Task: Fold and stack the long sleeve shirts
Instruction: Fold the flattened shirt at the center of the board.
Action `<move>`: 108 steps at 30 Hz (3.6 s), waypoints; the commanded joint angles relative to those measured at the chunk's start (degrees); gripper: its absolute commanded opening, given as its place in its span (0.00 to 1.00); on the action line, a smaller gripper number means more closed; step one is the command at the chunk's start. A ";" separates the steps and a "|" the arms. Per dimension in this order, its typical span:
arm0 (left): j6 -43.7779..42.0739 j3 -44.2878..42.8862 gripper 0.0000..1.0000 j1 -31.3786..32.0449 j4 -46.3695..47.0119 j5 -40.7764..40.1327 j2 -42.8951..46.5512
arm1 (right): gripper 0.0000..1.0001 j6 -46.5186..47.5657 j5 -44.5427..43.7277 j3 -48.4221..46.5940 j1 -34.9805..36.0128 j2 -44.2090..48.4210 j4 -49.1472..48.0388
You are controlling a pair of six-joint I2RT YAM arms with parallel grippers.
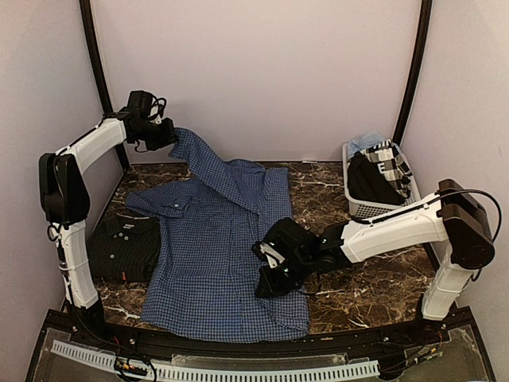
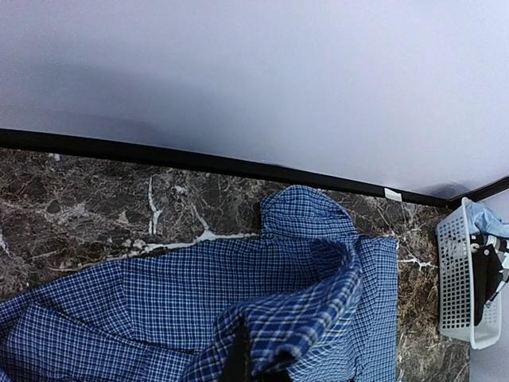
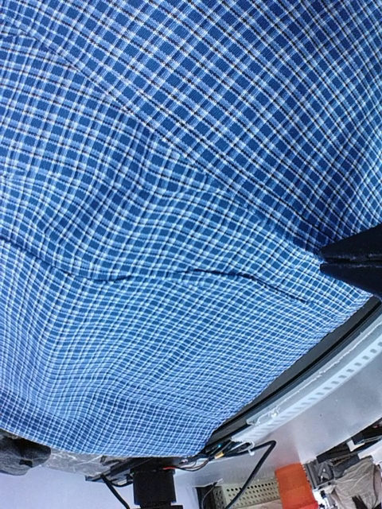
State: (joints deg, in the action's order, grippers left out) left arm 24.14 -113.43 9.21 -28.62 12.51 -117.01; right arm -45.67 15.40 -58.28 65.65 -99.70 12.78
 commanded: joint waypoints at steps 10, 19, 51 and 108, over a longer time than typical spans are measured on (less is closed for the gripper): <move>-0.87 3.57 0.00 -0.29 -0.25 -3.00 7.80 | 0.00 -0.86 3.20 2.13 1.30 0.67 -5.44; -0.29 9.18 0.00 -0.33 2.19 -1.87 13.60 | 0.00 -1.66 3.73 3.62 2.04 -0.02 -6.38; 0.53 16.75 0.00 -0.32 3.99 -1.92 14.21 | 0.28 0.84 -36.32 -24.04 17.61 -17.08 32.66; 5.28 44.40 0.00 -0.05 18.29 -1.53 36.78 | 0.81 4.80 -22.32 -4.87 0.60 12.83 5.14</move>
State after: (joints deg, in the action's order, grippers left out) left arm 28.18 -72.07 9.21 -12.29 12.40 -84.05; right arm -40.38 -4.01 -65.36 71.92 -91.66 21.93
